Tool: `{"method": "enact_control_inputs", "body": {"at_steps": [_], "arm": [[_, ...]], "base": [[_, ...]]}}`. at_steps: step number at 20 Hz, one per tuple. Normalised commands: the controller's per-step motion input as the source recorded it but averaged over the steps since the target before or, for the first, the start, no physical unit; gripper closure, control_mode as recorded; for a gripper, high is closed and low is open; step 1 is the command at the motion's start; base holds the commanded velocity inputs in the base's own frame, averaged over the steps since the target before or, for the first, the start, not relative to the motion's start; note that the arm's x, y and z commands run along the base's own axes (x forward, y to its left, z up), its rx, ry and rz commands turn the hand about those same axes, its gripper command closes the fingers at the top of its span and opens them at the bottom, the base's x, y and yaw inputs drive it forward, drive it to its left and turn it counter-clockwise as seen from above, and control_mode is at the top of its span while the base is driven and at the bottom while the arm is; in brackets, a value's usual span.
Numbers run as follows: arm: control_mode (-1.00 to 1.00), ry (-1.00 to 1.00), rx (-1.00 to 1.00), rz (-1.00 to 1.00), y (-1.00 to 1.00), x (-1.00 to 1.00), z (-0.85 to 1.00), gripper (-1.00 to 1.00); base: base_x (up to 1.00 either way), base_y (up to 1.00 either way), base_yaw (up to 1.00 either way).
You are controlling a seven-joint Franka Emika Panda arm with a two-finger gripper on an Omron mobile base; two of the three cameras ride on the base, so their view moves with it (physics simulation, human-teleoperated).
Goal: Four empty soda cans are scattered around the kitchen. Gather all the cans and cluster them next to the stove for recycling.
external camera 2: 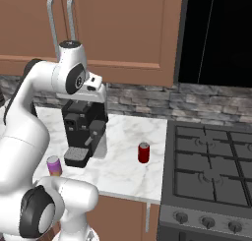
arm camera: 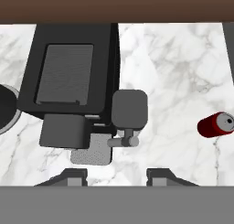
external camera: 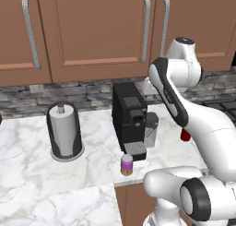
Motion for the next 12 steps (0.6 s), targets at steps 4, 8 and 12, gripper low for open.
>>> {"method": "enact_control_inputs", "body": {"at_steps": [4,8,12], "arm": [[-1.0,0.0,0.0,0.0,0.0,-0.09,0.0,-1.0],[-1.0,-0.01,0.0,0.0,0.0,-0.28,-0.02,-1.0],[-1.0,-0.03,0.0,0.0,0.0,-0.26,-0.11,-1.0]], "base": [[0.0,0.0,0.0],[0.0,0.0,0.0],[0.0,0.0,0.0]]}}
